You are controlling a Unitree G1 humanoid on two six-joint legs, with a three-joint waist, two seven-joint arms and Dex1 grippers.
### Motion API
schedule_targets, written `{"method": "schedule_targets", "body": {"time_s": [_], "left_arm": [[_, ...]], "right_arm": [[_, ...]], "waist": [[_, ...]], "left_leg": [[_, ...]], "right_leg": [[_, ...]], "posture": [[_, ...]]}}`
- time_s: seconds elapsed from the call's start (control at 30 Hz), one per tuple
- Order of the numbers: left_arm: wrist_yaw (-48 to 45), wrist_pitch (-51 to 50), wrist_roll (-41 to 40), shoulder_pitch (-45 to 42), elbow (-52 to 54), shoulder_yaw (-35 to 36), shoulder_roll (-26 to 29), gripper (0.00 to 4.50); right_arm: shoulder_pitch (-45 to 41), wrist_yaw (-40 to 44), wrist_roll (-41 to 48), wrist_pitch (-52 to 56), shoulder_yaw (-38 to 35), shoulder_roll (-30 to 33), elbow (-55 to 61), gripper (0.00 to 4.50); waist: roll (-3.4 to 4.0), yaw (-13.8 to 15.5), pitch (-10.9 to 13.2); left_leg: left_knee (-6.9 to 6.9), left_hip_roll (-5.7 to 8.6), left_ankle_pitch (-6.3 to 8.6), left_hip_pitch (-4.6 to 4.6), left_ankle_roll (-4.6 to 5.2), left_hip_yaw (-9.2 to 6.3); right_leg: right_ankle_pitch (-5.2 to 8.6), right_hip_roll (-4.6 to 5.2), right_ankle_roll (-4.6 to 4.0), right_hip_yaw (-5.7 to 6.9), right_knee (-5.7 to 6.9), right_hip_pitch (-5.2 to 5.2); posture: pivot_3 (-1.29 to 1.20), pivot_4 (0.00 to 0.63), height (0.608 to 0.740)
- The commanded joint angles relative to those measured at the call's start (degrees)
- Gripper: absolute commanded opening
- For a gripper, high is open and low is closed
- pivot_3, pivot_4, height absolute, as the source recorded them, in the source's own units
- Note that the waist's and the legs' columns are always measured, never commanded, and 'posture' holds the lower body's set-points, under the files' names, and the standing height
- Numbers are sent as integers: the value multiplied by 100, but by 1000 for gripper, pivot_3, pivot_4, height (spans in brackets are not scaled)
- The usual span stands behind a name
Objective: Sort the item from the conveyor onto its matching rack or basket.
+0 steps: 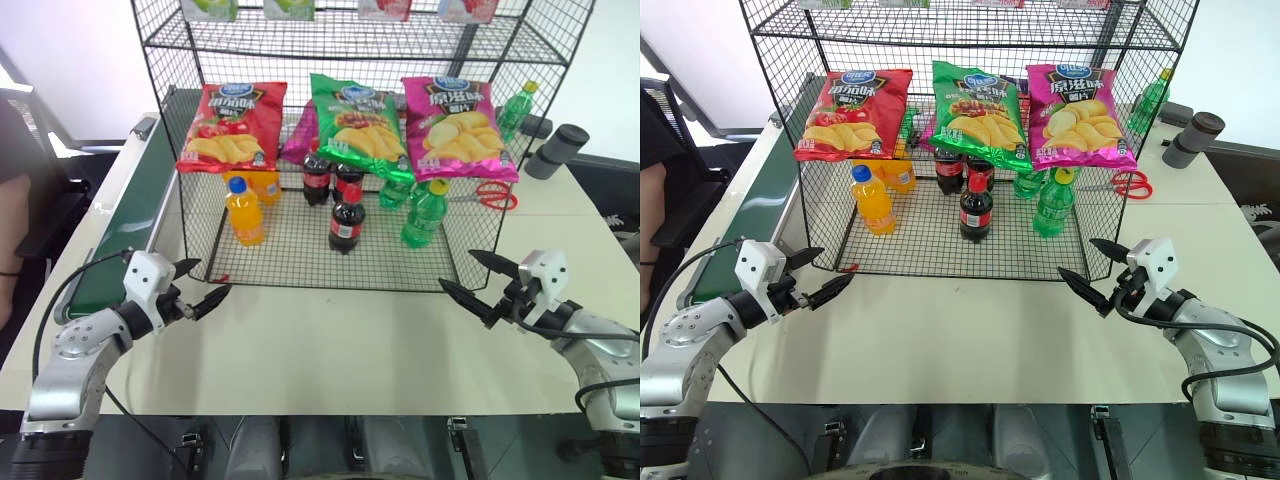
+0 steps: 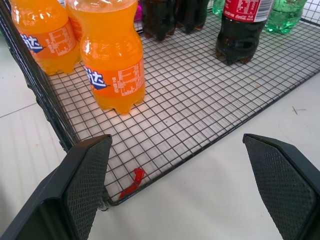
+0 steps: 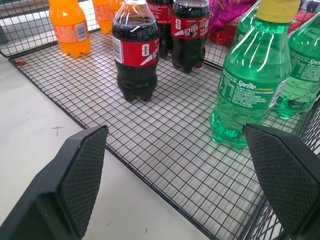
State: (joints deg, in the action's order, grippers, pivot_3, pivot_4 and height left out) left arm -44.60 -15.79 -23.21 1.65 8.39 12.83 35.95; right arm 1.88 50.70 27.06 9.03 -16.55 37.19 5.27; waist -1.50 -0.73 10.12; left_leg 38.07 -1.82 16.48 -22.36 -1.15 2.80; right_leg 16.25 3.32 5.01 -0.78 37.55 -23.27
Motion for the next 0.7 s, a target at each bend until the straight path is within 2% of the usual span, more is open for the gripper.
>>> {"method": "schedule_targets", "body": {"time_s": [0.03, 0.7], "left_arm": [[-64, 128, -75, 64, 133, 213, 66, 4500], [264, 282, 122, 124, 79, 153, -39, 4500]], "right_arm": [[-62, 19, -19, -146, -38, -21, 24, 4462], [-81, 42, -190, -374, 97, -178, -202, 4462]], "waist": [[0, -2, 0], [2, -3, -1]], "left_leg": [[0, 0, 0, 0, 0, 0], [1, 0, 0, 2, 0, 0]], "right_leg": [[0, 0, 0, 0, 0, 0], [0, -1, 1, 0, 2, 2]], "posture": [[0, 150, 740], [0, 150, 740]]}}
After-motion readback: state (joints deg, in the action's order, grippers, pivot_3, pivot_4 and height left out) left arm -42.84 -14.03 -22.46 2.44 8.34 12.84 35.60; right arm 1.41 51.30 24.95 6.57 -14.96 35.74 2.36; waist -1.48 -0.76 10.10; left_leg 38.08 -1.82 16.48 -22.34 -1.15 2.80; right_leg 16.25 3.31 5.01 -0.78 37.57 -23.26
